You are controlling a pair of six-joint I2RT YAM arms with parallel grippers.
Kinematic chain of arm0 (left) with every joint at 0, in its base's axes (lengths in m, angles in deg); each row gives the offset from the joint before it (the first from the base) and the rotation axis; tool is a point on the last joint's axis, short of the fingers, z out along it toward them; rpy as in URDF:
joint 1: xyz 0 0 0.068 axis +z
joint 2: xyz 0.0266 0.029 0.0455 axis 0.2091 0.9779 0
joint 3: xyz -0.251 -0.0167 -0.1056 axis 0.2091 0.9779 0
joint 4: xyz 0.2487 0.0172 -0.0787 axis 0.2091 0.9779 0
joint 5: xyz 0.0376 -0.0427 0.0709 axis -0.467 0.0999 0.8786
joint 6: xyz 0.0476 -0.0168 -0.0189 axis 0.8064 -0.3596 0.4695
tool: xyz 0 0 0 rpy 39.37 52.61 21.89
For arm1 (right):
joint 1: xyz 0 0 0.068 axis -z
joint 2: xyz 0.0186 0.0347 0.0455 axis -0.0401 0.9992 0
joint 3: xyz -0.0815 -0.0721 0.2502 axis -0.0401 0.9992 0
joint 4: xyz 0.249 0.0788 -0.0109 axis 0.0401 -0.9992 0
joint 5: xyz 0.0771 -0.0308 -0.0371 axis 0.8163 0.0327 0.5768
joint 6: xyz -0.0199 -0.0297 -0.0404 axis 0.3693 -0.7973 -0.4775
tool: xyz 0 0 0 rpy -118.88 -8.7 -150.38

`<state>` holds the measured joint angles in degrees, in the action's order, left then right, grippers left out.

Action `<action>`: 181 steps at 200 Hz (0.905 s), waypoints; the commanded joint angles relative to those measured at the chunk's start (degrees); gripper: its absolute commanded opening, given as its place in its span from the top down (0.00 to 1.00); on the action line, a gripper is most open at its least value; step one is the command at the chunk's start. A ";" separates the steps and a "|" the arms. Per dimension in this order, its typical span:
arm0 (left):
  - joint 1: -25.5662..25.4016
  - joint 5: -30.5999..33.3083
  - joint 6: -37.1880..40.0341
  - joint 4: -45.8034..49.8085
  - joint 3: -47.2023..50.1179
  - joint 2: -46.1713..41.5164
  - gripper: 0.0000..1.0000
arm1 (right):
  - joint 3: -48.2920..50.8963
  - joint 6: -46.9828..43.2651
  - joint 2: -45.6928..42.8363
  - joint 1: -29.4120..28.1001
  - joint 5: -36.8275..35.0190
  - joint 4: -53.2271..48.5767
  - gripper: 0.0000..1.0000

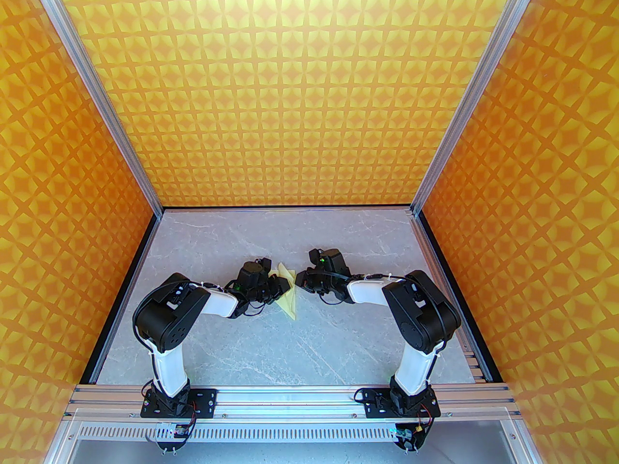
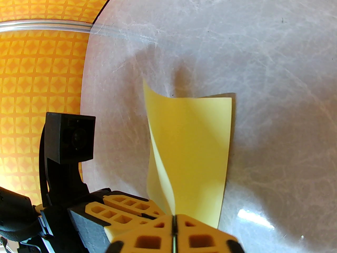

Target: Fold a paper plane with a square sheet of paper (fold left side to right side)

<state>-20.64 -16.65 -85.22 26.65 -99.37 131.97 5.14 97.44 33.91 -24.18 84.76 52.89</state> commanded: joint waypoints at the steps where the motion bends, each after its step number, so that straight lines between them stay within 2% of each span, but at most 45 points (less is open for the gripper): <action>1: -0.43 -0.32 1.73 1.40 -1.17 -0.76 0.88 | -1.39 -0.84 1.71 0.07 0.63 -1.18 1.00; 75: -2.75 -0.45 8.50 12.03 -0.45 -6.14 0.88 | -2.93 -3.09 3.51 0.11 0.43 -2.88 1.00; 181: -3.03 0.39 11.64 15.52 1.39 -7.72 0.87 | -4.48 -4.84 5.21 0.20 0.41 -4.29 1.00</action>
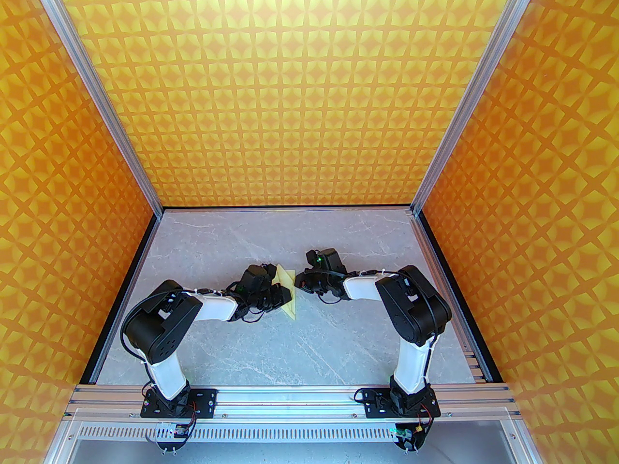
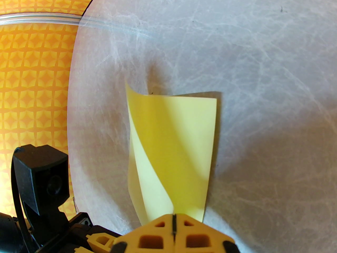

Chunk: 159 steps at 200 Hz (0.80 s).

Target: Fold a paper plane with a square sheet of paper (fold left side to right side)

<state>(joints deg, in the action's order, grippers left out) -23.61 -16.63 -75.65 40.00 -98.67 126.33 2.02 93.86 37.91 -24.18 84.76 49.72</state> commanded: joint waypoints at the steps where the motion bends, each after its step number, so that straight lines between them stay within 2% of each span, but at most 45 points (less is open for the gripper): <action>1: -0.08 0.37 2.09 2.17 0.66 -2.06 0.87 | -1.32 -1.26 1.24 0.20 0.41 -1.10 1.00; 159: -1.72 -0.17 0.27 -1.87 1.40 1.94 0.88 | -1.22 -1.17 1.58 0.42 -0.45 -0.69 1.00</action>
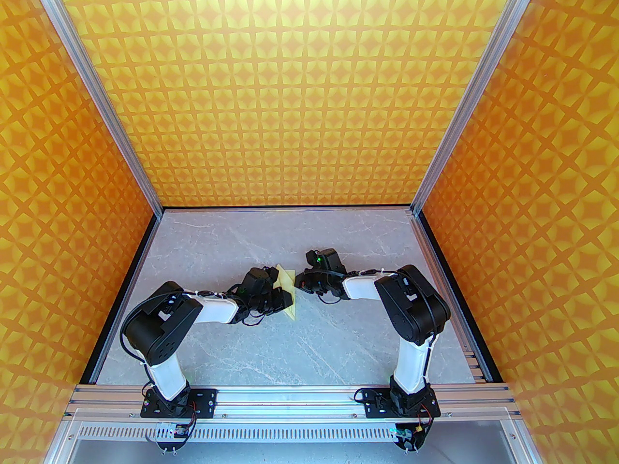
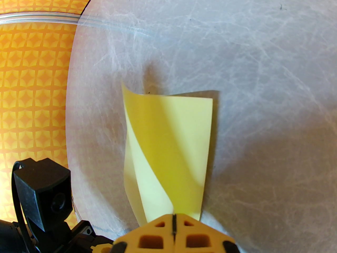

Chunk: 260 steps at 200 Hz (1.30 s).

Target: Fold a paper plane with a square sheet of paper (fold left side to right side)

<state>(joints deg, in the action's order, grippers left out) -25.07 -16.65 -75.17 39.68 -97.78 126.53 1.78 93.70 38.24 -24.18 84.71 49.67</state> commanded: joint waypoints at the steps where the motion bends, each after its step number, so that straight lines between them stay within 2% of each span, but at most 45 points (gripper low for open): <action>1: -0.23 -0.19 -0.21 -1.54 0.55 1.77 0.88 | -0.97 -1.06 1.27 0.40 -0.37 -0.62 1.00; 62: -0.22 -0.55 -0.74 -2.89 -0.28 2.89 0.87 | -1.68 -1.37 1.83 0.64 -0.68 -0.69 1.00; 150: -0.03 -0.04 -0.54 -2.58 1.17 -0.95 0.87 | -3.31 -2.71 2.72 0.90 -0.21 -1.73 1.00; 195: 1.86 1.94 -0.93 -2.43 3.96 -3.32 0.88 | -4.42 -3.90 3.12 1.25 0.30 -2.95 1.00; 260: 1.76 2.34 -1.06 -1.46 4.14 -0.52 0.88 | -5.70 -4.90 4.55 1.34 1.69 -4.02 1.00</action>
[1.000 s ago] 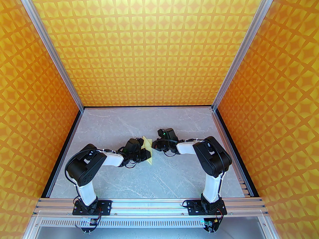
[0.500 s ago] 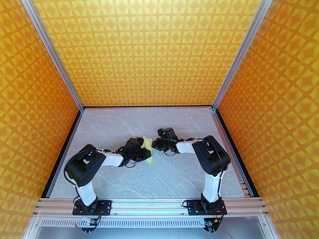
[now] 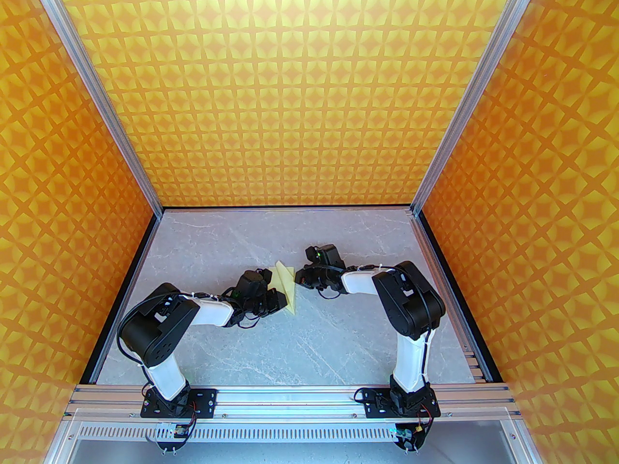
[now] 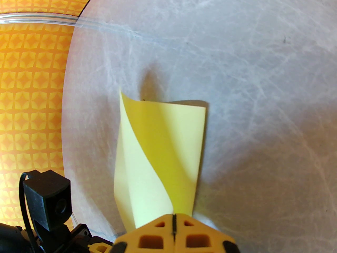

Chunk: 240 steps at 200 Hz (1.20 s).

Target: Fold a paper plane with a square sheet of paper (fold left side to right side)

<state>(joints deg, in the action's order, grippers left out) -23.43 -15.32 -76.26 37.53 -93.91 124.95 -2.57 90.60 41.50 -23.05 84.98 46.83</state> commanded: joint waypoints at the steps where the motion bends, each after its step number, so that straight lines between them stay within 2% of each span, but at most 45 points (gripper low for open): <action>1: 0.10 1.00 0.06 0.78 0.26 1.07 0.88 | -1.39 -1.79 1.29 0.21 1.43 -1.22 1.00; 90: 0.13 1.17 2.02 6.60 -1.94 2.50 0.90 | -4.14 -5.06 2.76 0.21 3.06 -4.44 1.00; 182: 0.10 1.34 2.75 8.14 -2.74 2.68 0.90 | -7.32 -8.38 4.97 0.21 4.50 -8.29 1.00; 240: 0.04 0.93 3.87 6.82 -2.58 -2.14 0.90 | -7.28 -8.72 5.42 0.20 3.38 -8.86 1.00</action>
<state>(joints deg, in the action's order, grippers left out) -23.43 -15.30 -74.27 43.67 -96.05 125.74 -9.08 83.12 45.63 -23.05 88.74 39.36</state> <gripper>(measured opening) 0.097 0.030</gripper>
